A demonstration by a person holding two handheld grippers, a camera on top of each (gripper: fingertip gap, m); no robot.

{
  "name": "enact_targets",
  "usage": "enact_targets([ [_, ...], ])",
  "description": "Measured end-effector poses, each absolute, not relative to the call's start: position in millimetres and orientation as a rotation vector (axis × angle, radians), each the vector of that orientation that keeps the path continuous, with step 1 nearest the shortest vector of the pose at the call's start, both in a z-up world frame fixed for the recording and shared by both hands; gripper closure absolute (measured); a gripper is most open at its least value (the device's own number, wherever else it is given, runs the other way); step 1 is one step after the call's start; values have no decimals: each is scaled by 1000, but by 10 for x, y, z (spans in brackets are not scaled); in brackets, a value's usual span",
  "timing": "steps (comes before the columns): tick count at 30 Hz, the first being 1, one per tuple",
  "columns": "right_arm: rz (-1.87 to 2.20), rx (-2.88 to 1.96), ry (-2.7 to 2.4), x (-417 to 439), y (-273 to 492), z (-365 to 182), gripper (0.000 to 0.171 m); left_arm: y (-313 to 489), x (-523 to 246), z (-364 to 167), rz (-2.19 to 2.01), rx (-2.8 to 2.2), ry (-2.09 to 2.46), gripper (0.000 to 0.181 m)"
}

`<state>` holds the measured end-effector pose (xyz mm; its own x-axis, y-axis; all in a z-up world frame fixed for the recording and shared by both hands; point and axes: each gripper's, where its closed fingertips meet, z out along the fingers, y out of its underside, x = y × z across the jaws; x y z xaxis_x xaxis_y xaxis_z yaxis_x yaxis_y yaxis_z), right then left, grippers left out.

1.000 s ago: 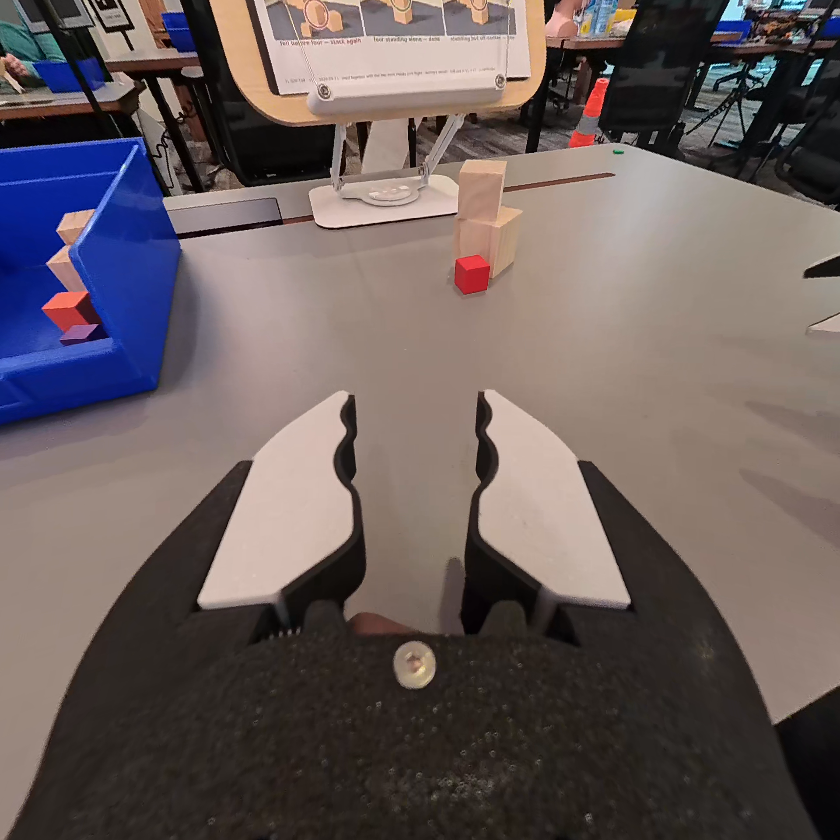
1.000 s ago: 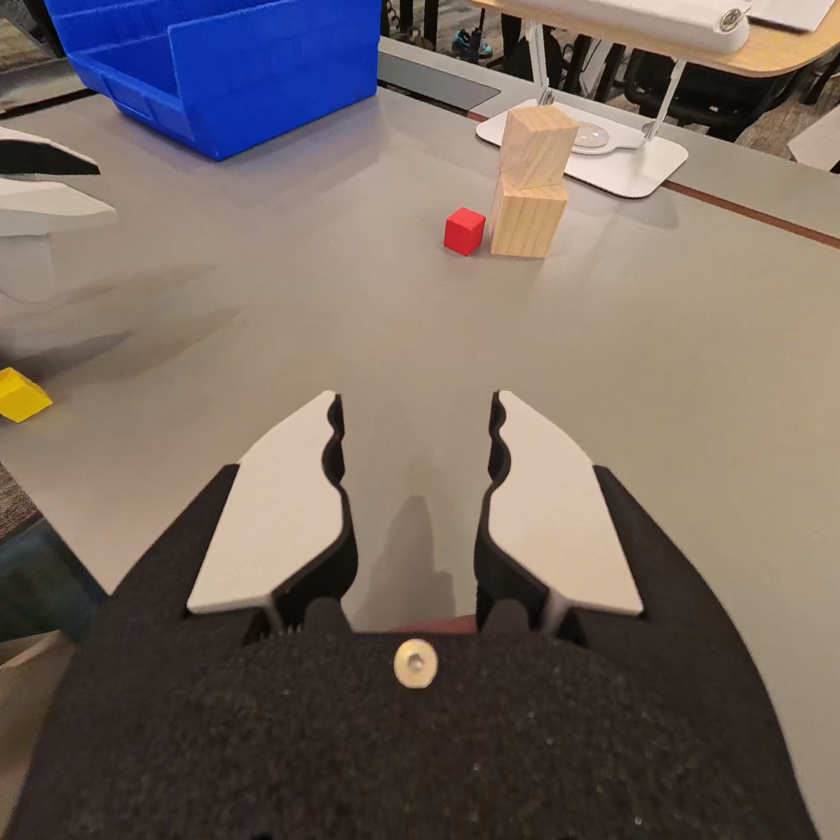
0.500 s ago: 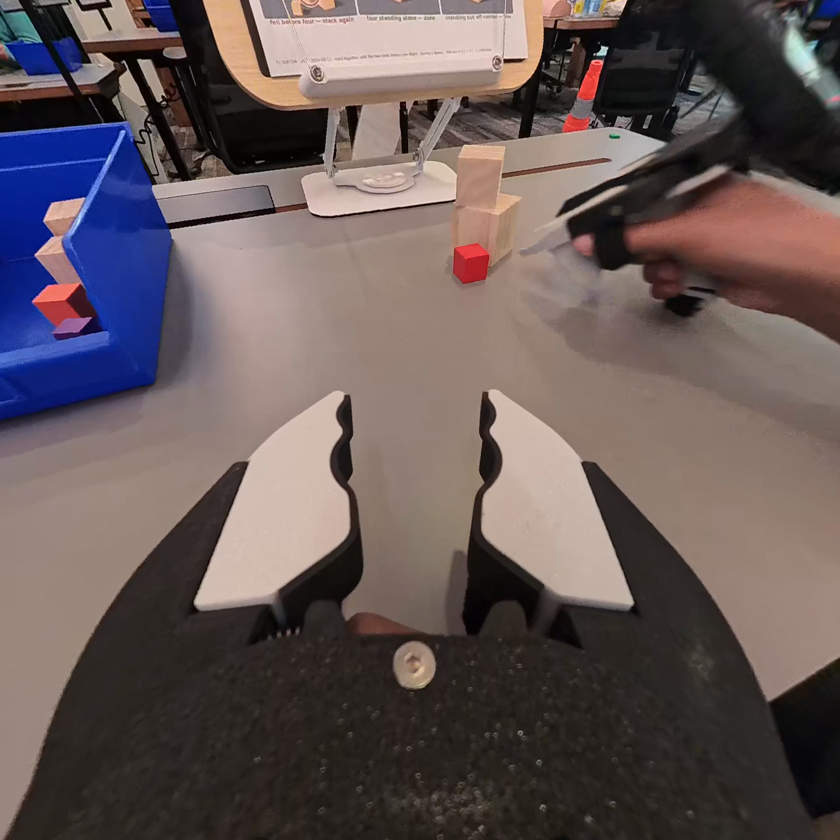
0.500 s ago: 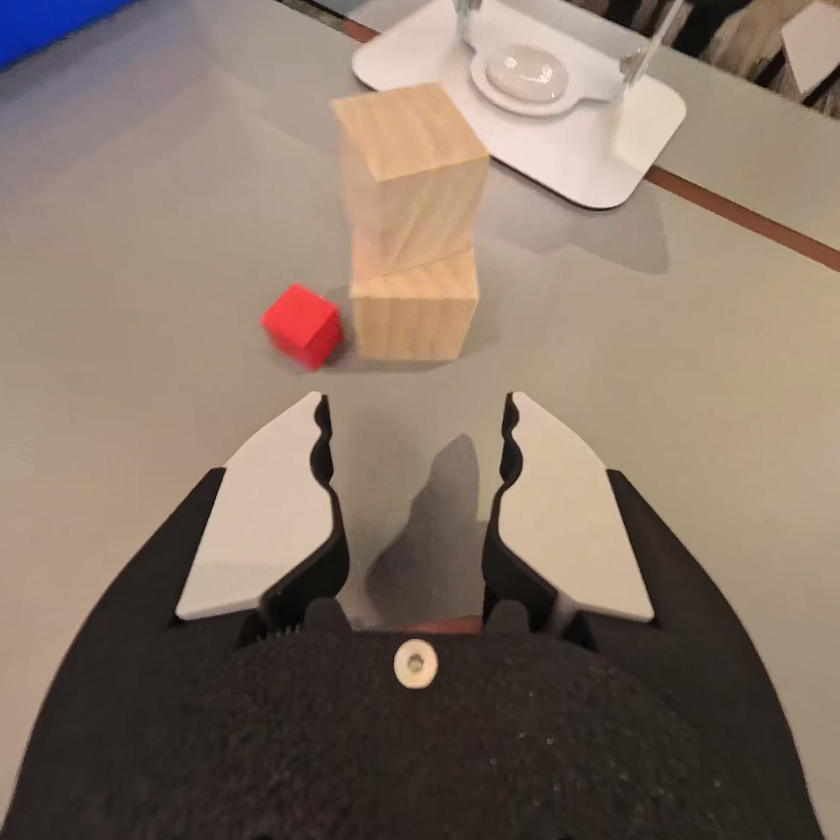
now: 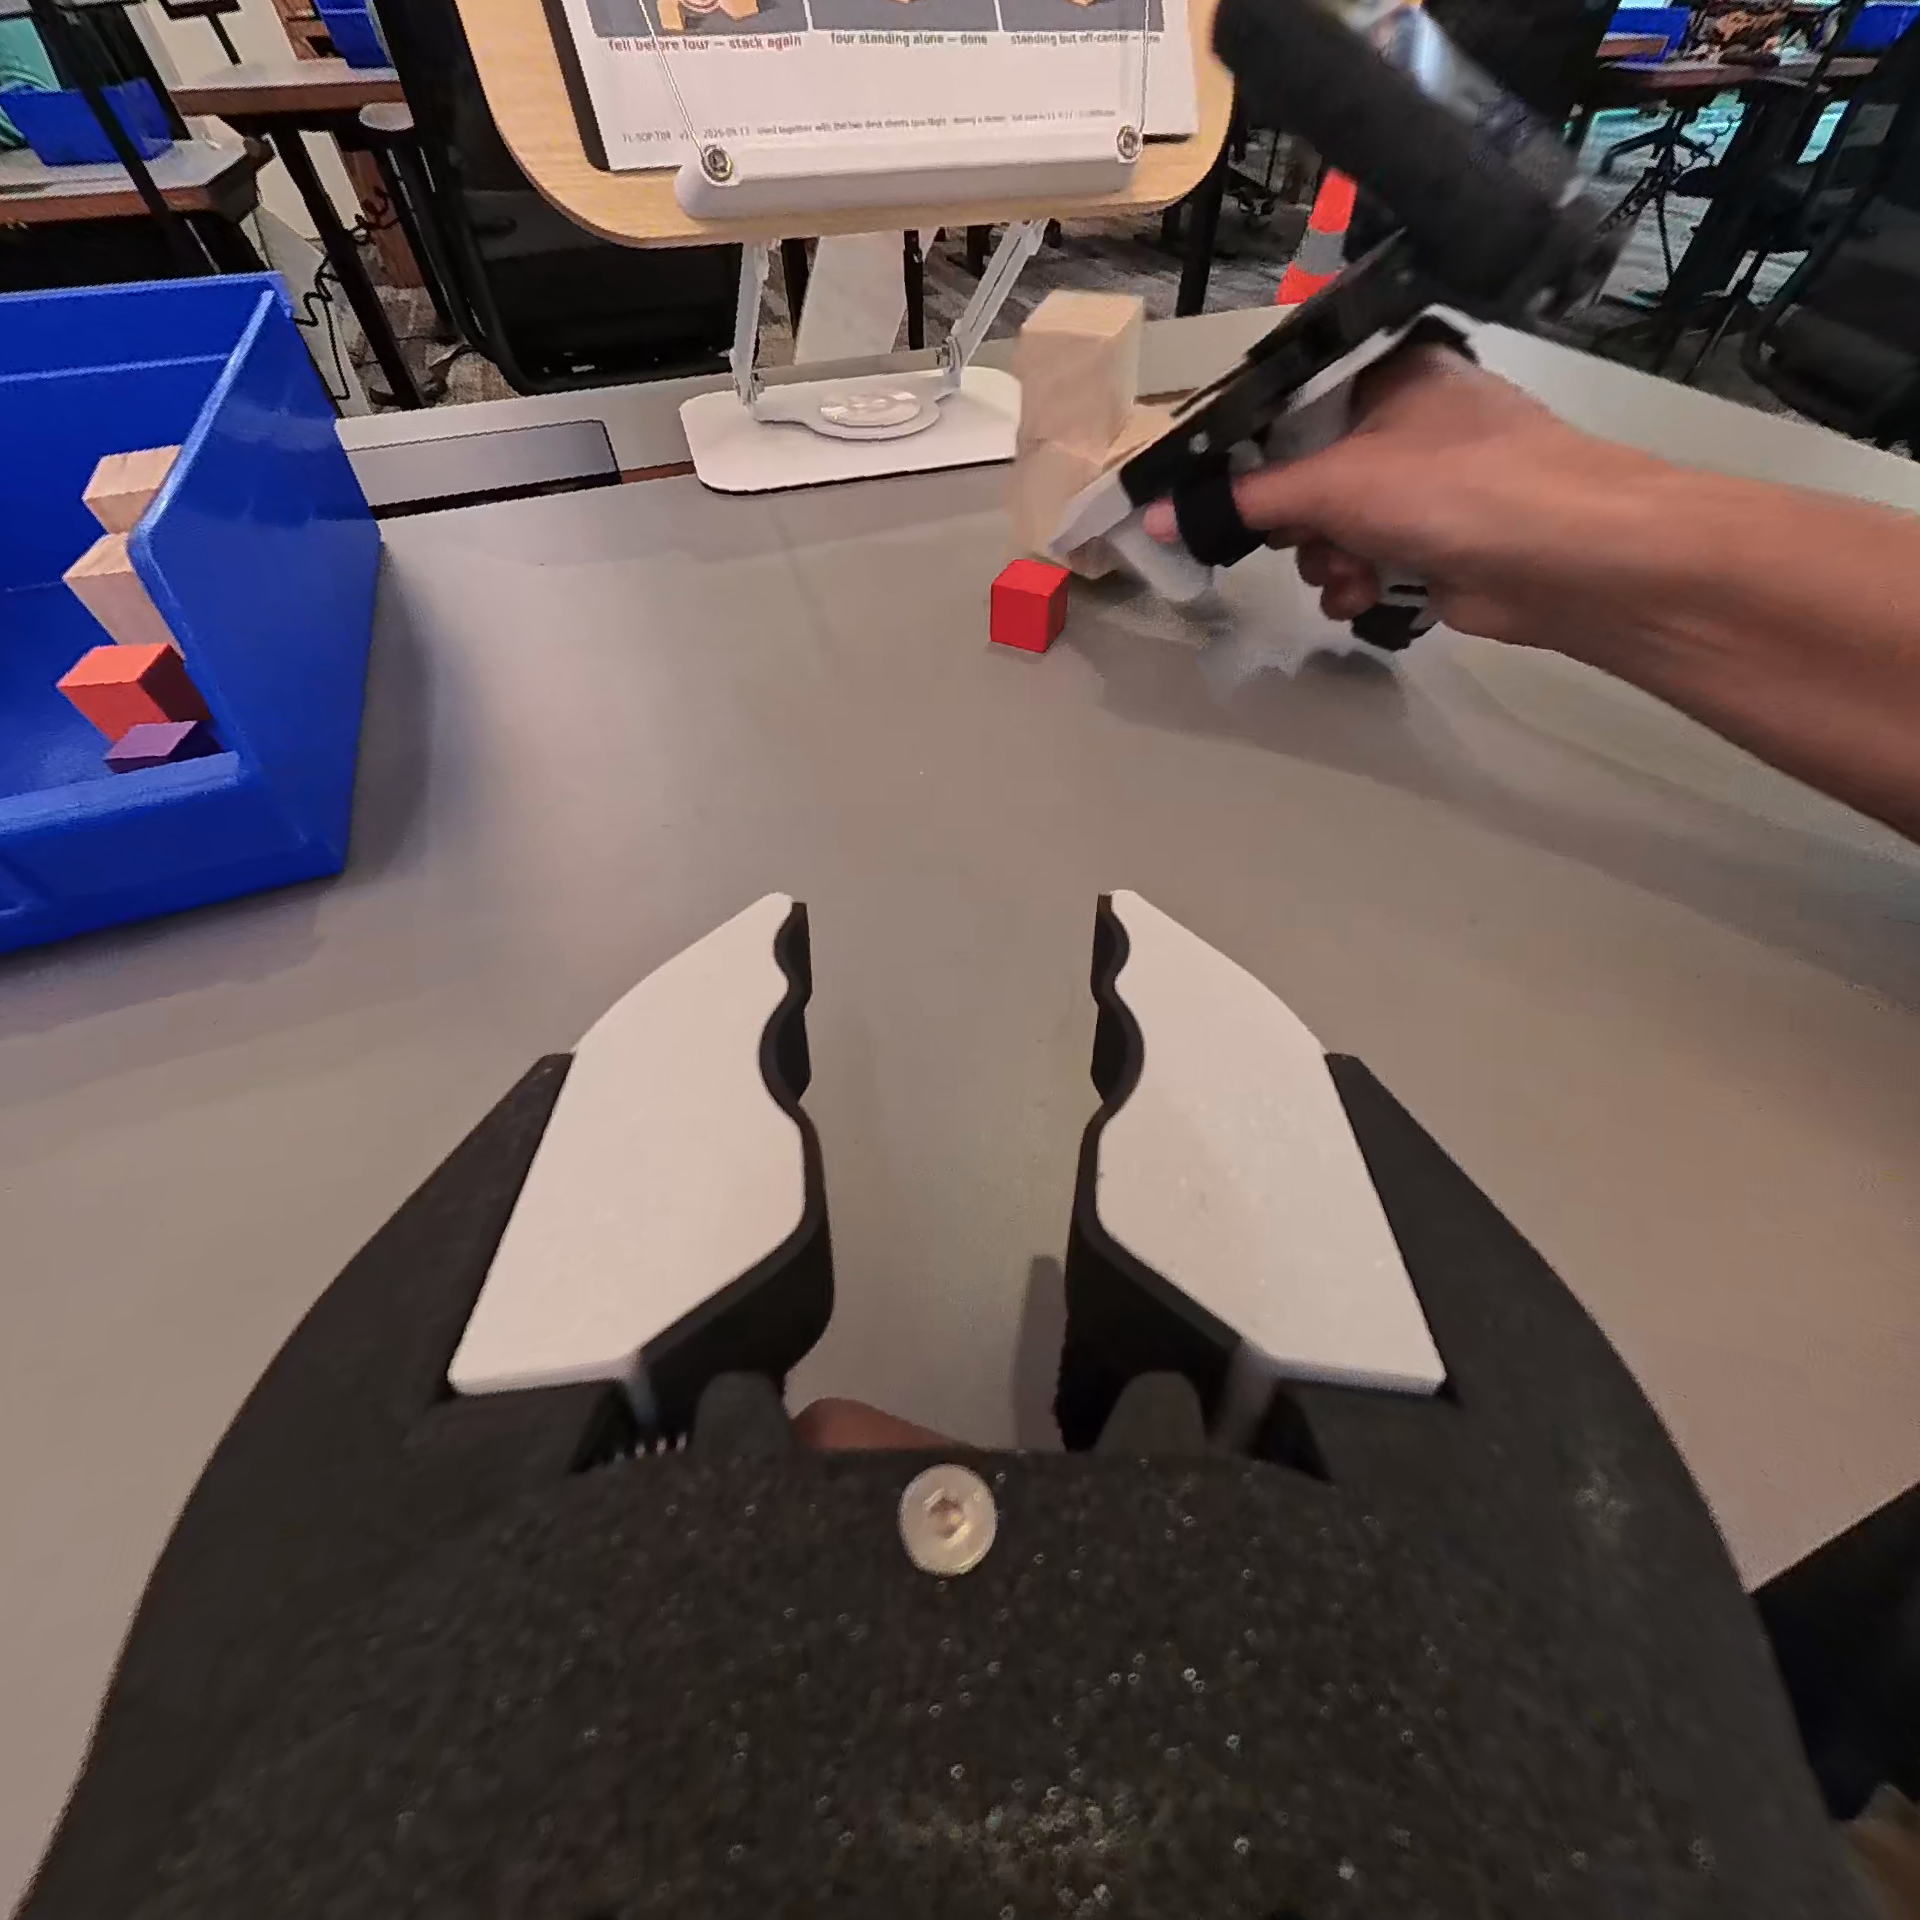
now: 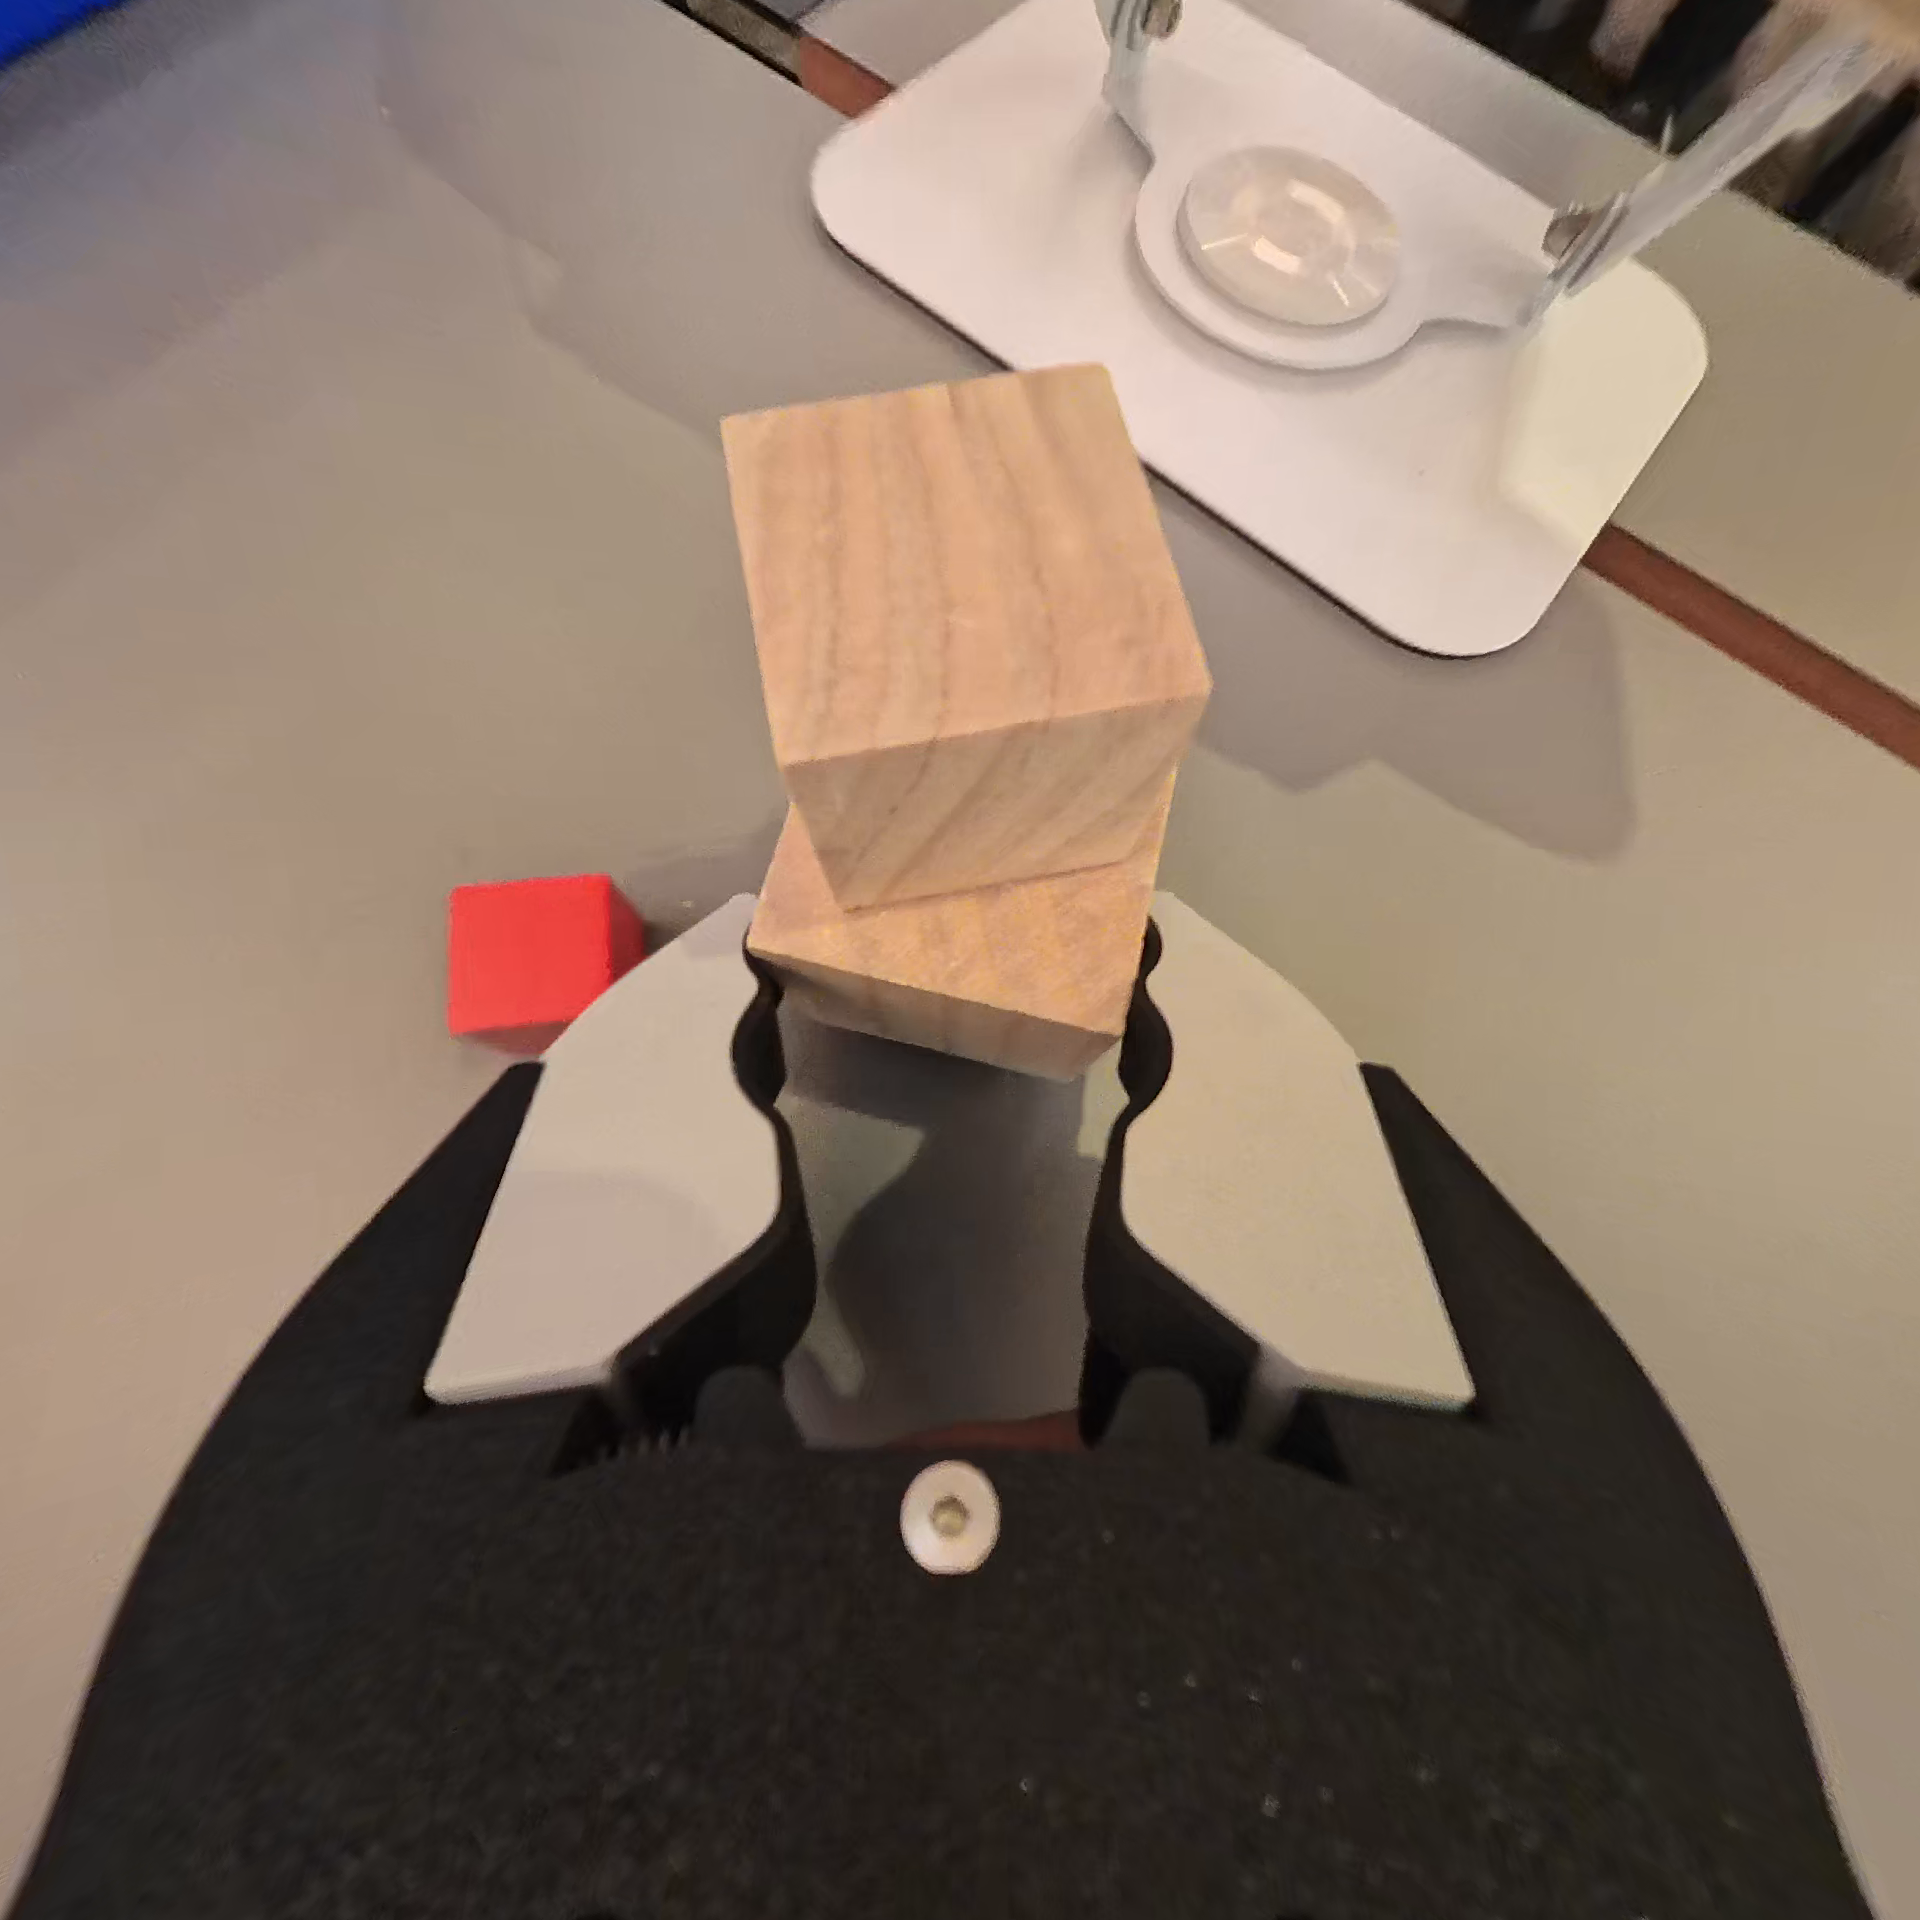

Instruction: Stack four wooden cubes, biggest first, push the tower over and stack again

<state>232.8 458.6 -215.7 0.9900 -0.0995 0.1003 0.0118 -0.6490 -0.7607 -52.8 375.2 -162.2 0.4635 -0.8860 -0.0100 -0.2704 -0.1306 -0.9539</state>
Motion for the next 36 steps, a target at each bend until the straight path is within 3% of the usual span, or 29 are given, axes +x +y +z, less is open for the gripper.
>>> enact_targets([
  [10, 170, -2258, -537, 1485, 3689, -2086, 108, 3765, -534, -1634, -744, -1675, 1007, 131],
  [19, 284, -2235, -722, 1125, 3628, -2282, 107, 3682, -469, -1658, -717, -1660, 1055, 132],
  [22, 176, -2234, -672, 1249, 3508, -2216, 90, 3670, -466, -1654, -711, -1651, 1060, 132],
  [28, 53, -2032, -611, 1183, 3474, -1655, 95, 3702, -472, -1667, -736, -1675, 1046, 132],
  [36, 96, -2128, -794, 1031, 3801, -1755, 100, 3700, -481, -1615, -715, -1647, 1054, 132],
])
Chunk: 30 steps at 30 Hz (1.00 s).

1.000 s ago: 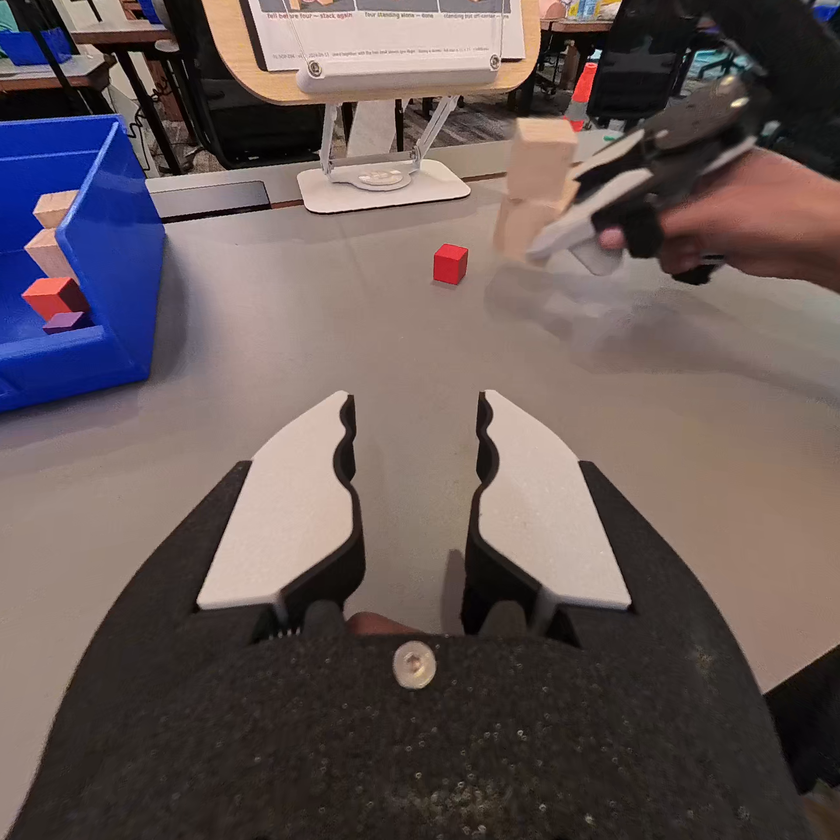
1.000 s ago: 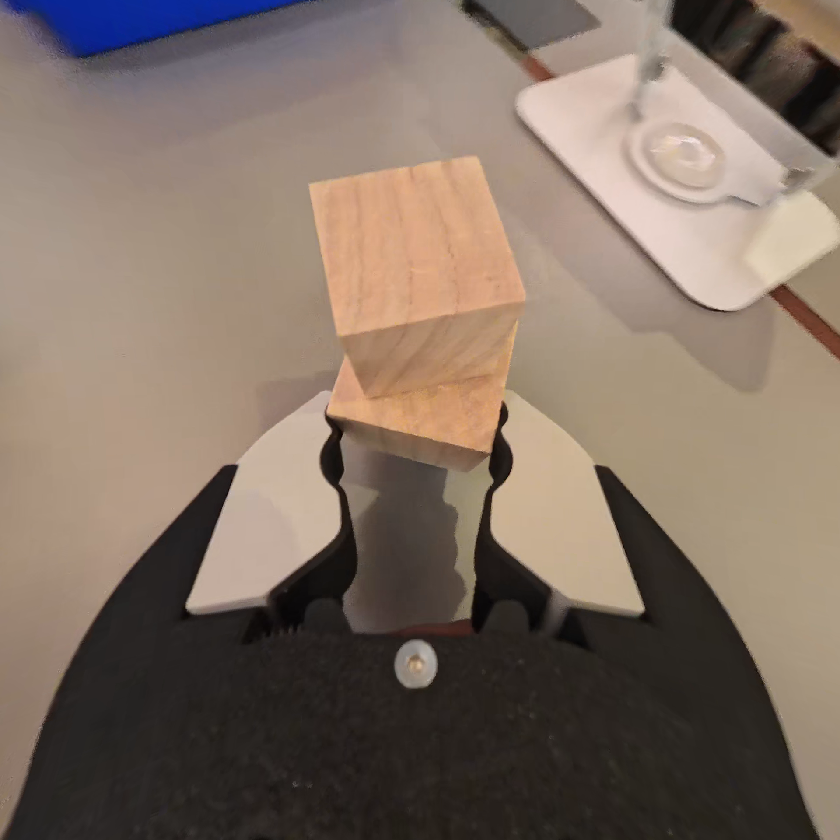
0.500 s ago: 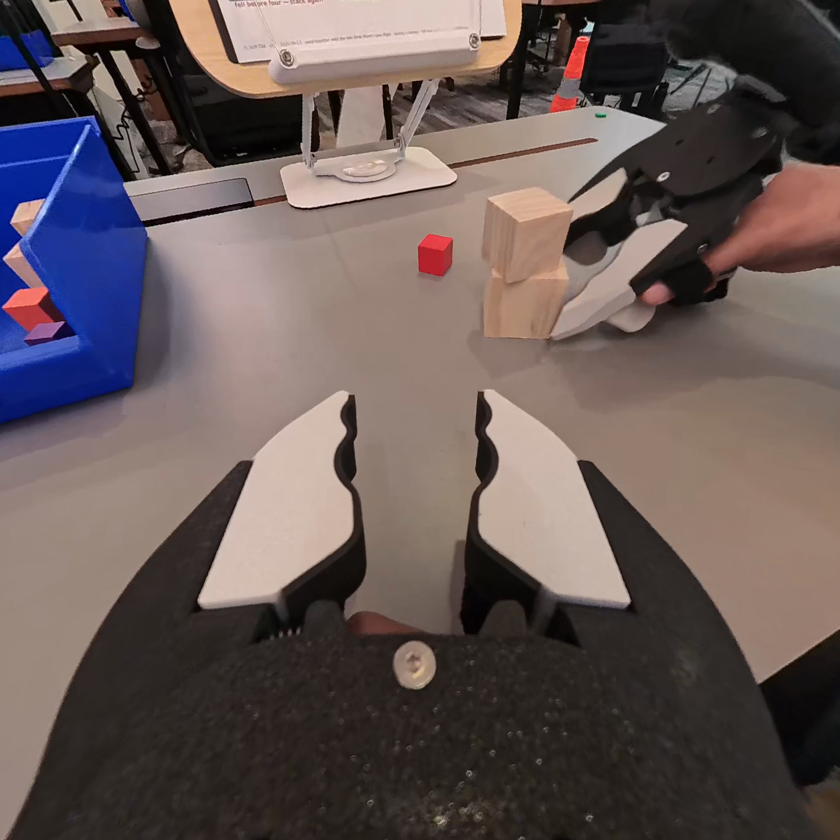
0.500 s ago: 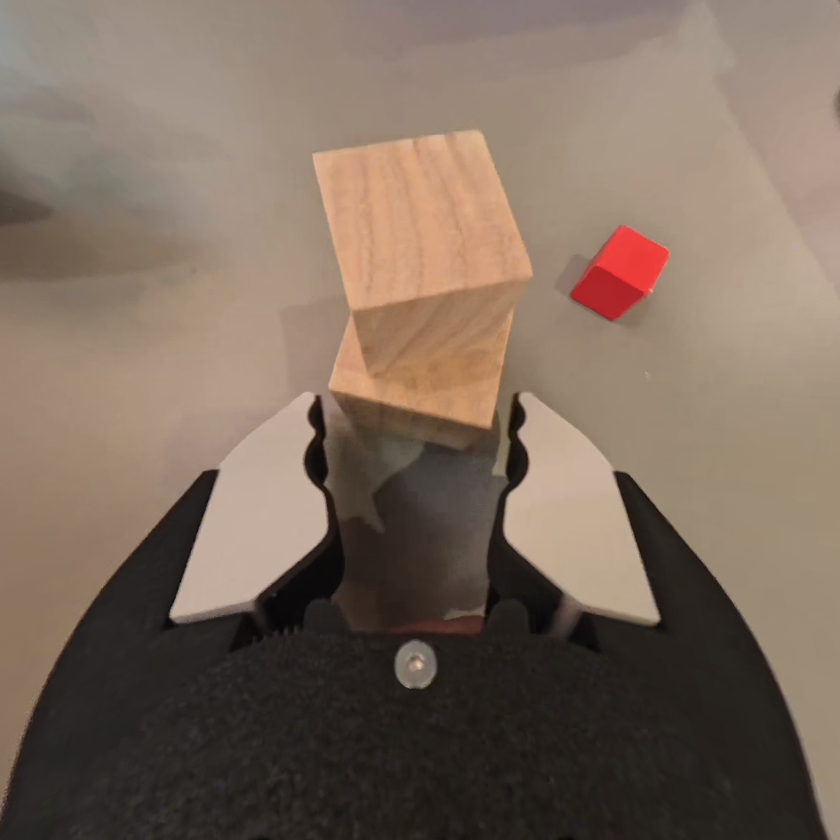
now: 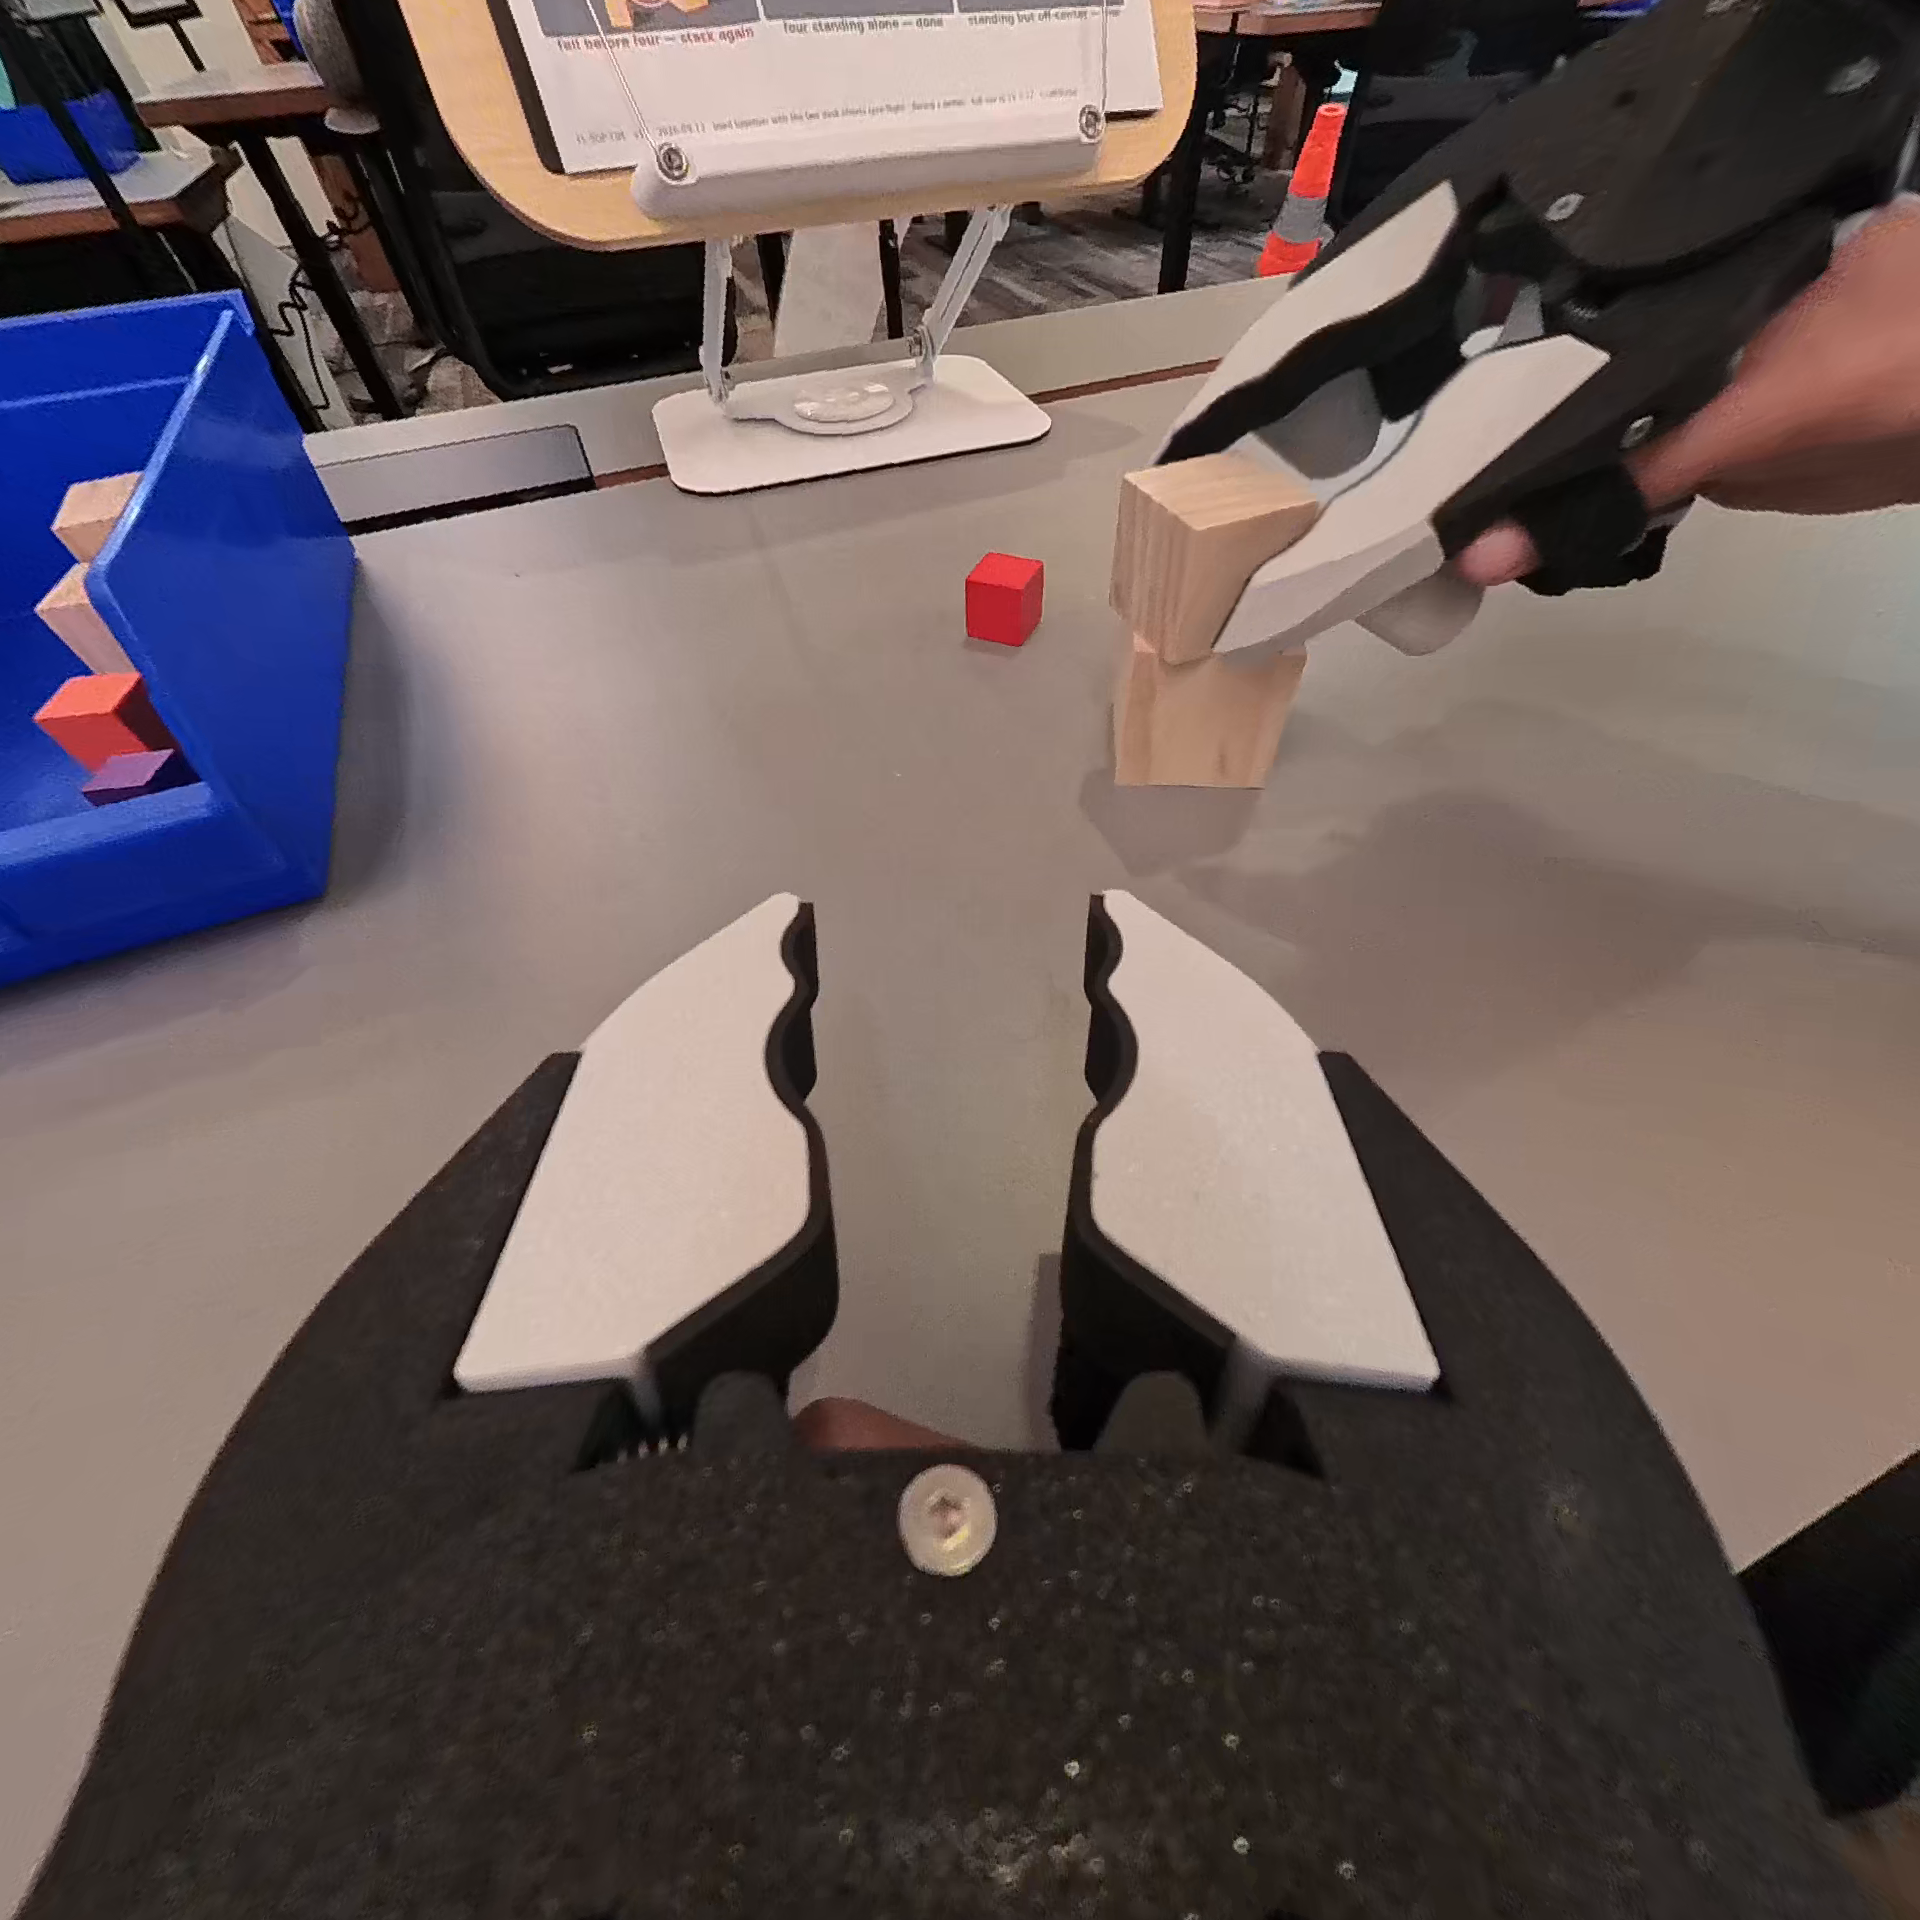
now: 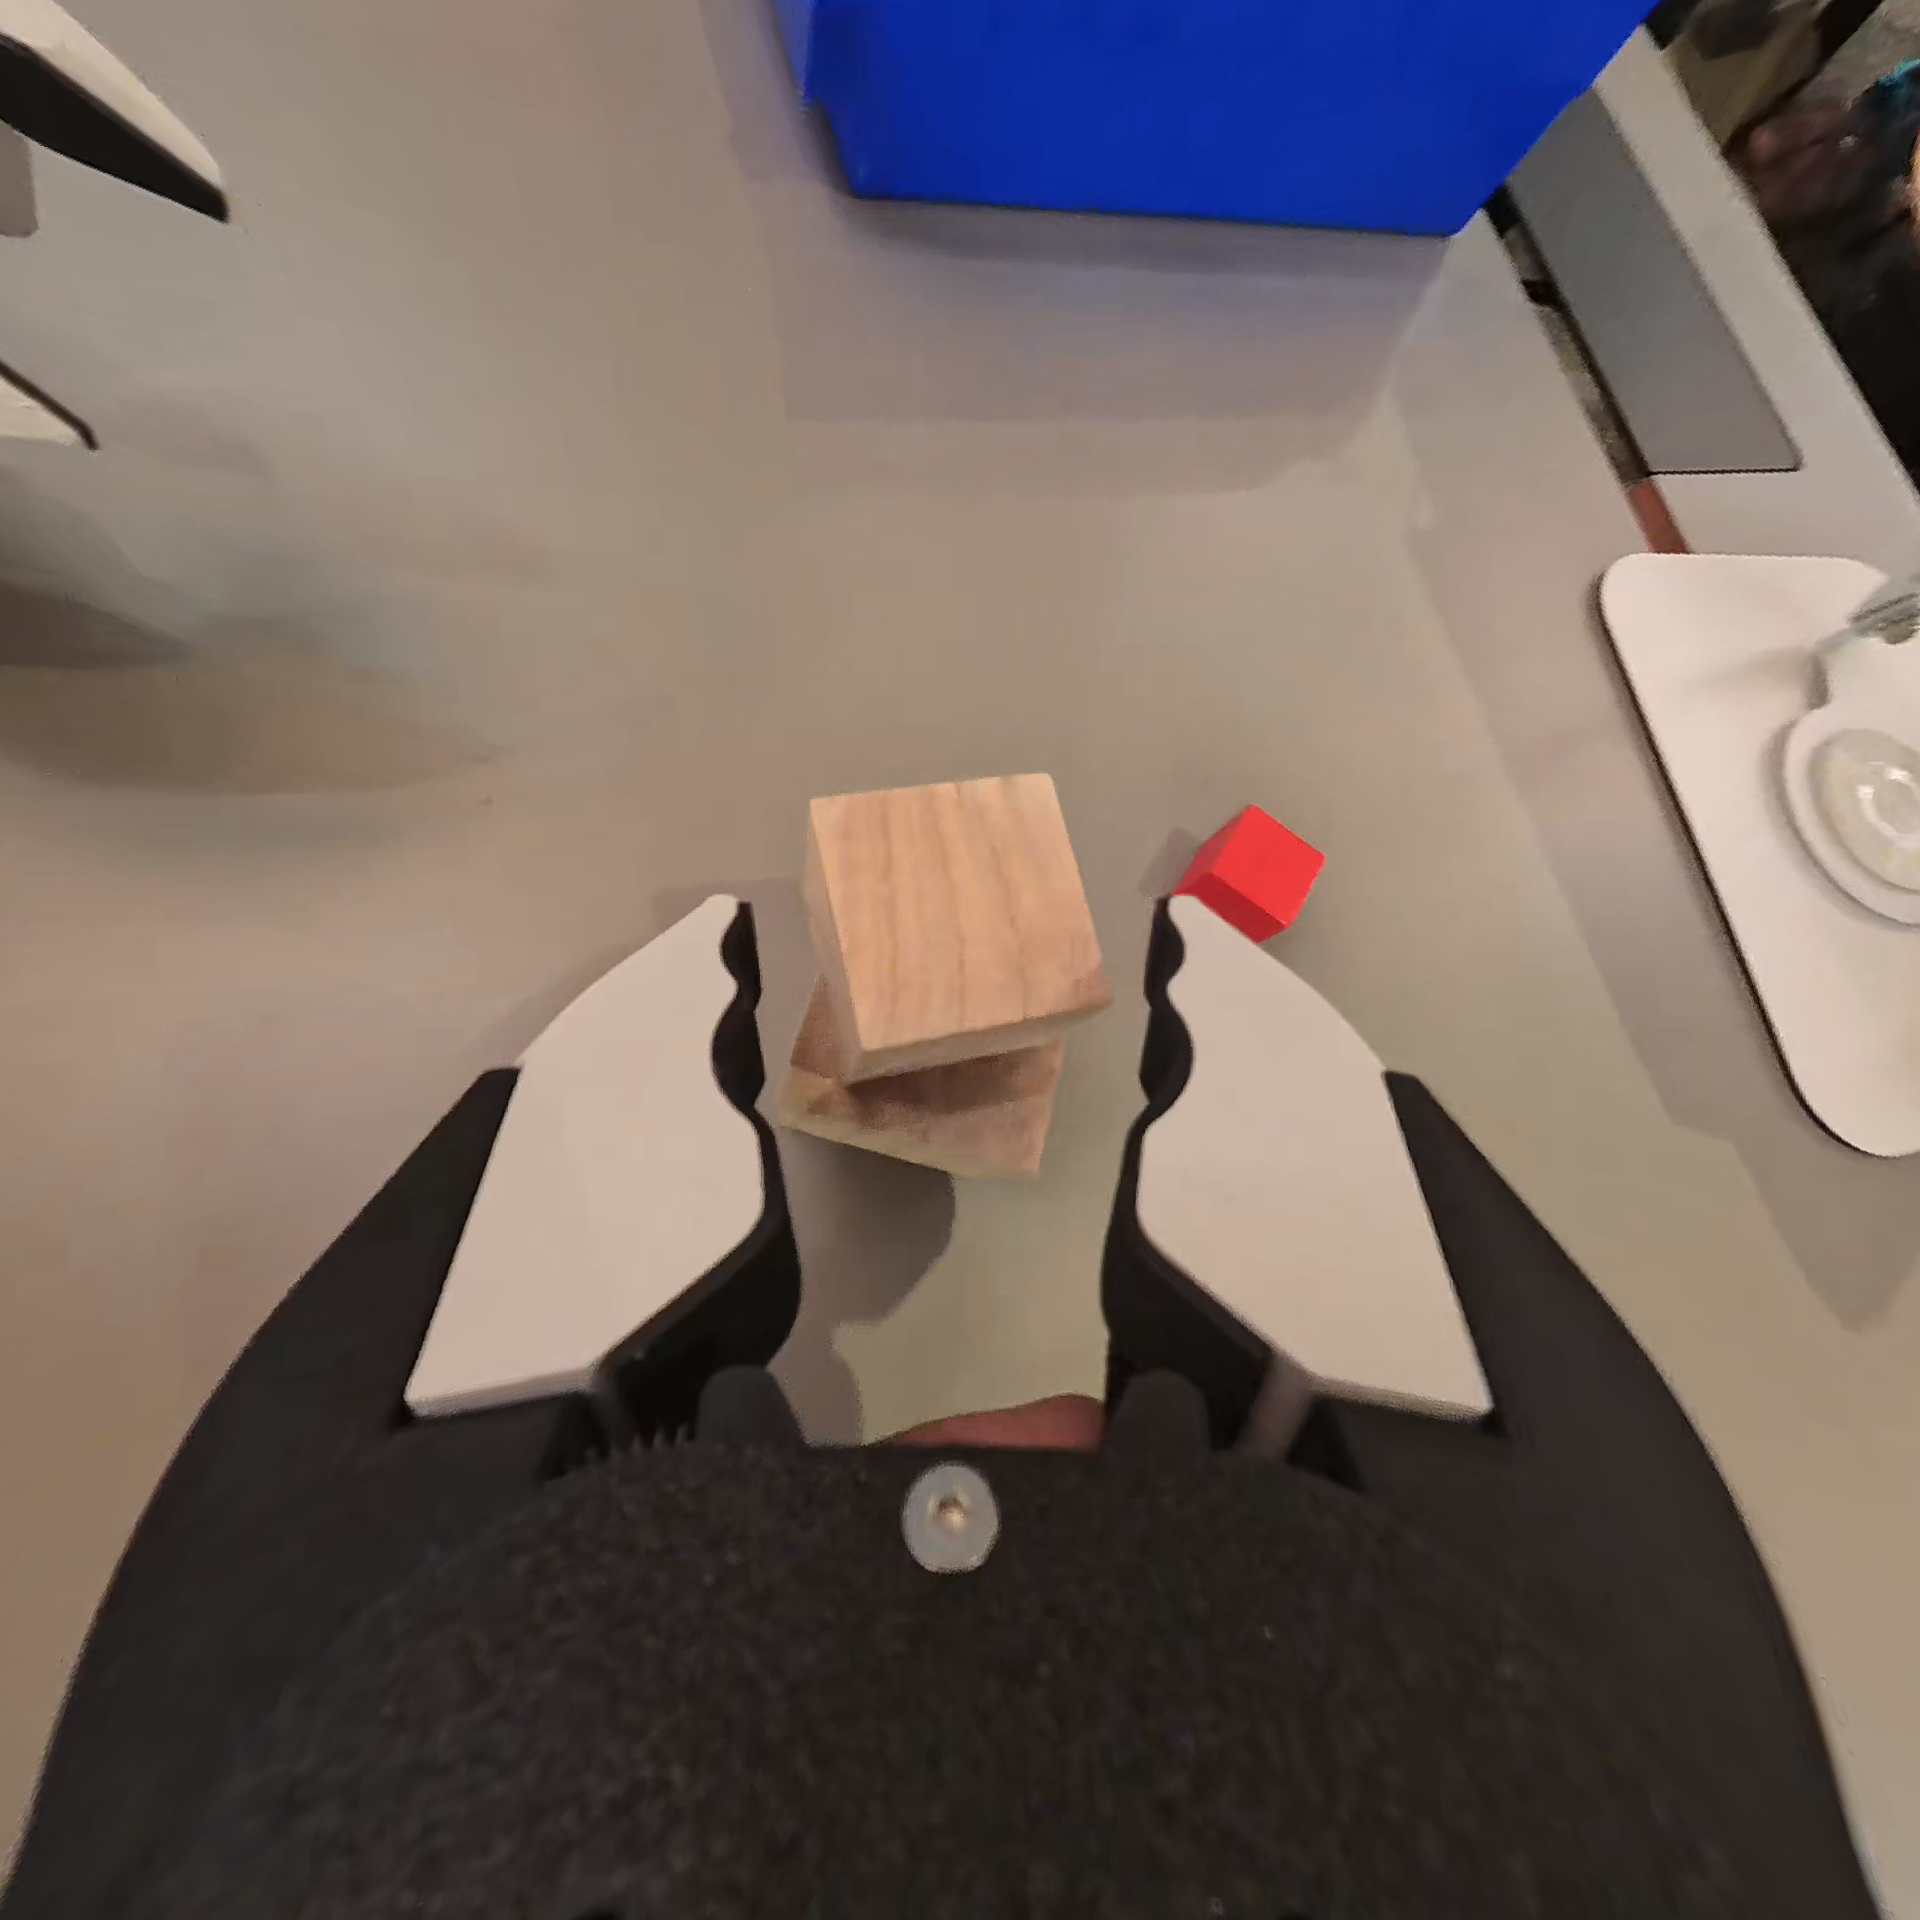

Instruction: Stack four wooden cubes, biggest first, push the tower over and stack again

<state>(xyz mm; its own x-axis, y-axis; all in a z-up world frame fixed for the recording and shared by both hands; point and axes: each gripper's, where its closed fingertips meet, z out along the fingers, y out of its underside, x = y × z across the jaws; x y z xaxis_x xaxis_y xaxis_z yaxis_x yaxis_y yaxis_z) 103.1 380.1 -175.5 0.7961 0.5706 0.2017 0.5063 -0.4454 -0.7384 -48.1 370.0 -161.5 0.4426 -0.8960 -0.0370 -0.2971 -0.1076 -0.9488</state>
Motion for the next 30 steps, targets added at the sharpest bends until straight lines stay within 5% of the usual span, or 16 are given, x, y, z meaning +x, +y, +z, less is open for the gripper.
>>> enact_targets([
  [2, 126, -2148, -811, 1020, 3808, -1779, 119, 3700, -481, -1628, -717, -1653, 1057, 132],
  [5, 99, -2152, -765, 1086, 3815, -1702, 124, 3687, -473, -1645, -731, -1660, 1058, 132],
  [25, 51, -2234, -353, 1156, 3694, -1725, 125, 3674, -465, -1664, -727, -1663, 1068, 132],
  [30, -19, -2132, -358, 1312, 3511, -1414, 106, 3692, -485, -1650, -721, -1660, 1062, 132],
])
